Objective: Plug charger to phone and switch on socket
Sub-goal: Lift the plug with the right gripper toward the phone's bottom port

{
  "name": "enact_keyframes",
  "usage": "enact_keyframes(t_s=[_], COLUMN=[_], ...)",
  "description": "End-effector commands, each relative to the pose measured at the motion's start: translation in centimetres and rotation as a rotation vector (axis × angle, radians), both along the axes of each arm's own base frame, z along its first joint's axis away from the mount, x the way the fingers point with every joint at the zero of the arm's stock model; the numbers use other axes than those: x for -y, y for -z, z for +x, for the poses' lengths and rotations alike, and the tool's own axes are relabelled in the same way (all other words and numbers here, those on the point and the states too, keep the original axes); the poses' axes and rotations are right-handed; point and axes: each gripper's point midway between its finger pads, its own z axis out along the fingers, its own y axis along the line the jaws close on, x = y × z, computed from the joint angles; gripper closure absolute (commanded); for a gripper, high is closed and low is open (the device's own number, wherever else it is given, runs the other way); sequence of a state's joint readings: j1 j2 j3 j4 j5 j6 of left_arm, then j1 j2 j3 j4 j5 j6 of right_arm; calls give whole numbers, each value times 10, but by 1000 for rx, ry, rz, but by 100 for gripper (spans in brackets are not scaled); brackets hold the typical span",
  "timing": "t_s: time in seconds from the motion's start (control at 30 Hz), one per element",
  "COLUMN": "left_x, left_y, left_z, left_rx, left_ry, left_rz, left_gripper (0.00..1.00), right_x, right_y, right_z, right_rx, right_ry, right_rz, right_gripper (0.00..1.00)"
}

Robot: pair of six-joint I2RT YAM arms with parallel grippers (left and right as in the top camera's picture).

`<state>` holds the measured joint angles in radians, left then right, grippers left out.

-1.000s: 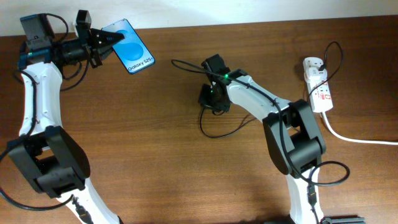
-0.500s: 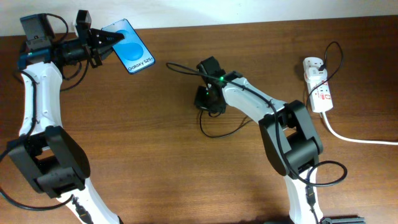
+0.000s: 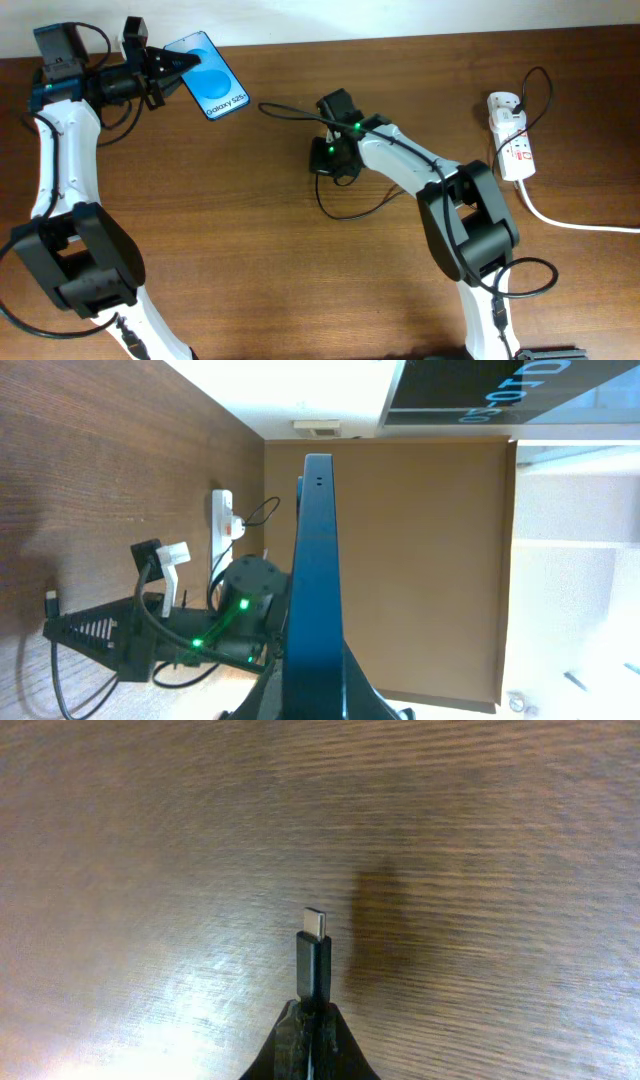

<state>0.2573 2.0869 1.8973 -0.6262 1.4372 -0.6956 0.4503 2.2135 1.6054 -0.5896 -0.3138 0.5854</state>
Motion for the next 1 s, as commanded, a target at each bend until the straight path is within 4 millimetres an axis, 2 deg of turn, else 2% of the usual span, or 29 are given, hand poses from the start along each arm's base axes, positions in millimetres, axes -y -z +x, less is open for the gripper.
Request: enact_keyframes(t_s=[0.0, 0.13, 0.27, 0.37, 0.57, 0.73, 0.8, 0.97], left_x=[4, 4, 4, 4, 11, 19, 23, 27], left_y=[-22, -22, -22, -22, -22, -22, -22, -26], left_z=[-9, -9, -9, -9, -10, -11, -11, -16], left_rx=[85, 91, 105, 106, 110, 126, 127, 173], left_ry=[36, 36, 38, 38, 52, 70, 79, 111], left_rz=[-8, -5, 0, 0, 0, 4, 4, -9], left_gripper=[100, 100, 100, 100, 100, 100, 100, 100], right_x=[-9, -3, -3, -8, -3, 1, 6, 26], right_y=[-48, -90, -128, -147, -178, -218, -235, -258], right_z=[-1, -6, -19, -30, -43, -52, -61, -74], right_rx=[88, 152, 205, 218, 265, 352, 375, 395], right_ry=[-253, -335, -402, -453, -476, -490, -489, -467], right_rz=[207, 302, 355, 419, 424, 433, 434, 423], right_gripper=[96, 96, 96, 96, 96, 96, 96, 96])
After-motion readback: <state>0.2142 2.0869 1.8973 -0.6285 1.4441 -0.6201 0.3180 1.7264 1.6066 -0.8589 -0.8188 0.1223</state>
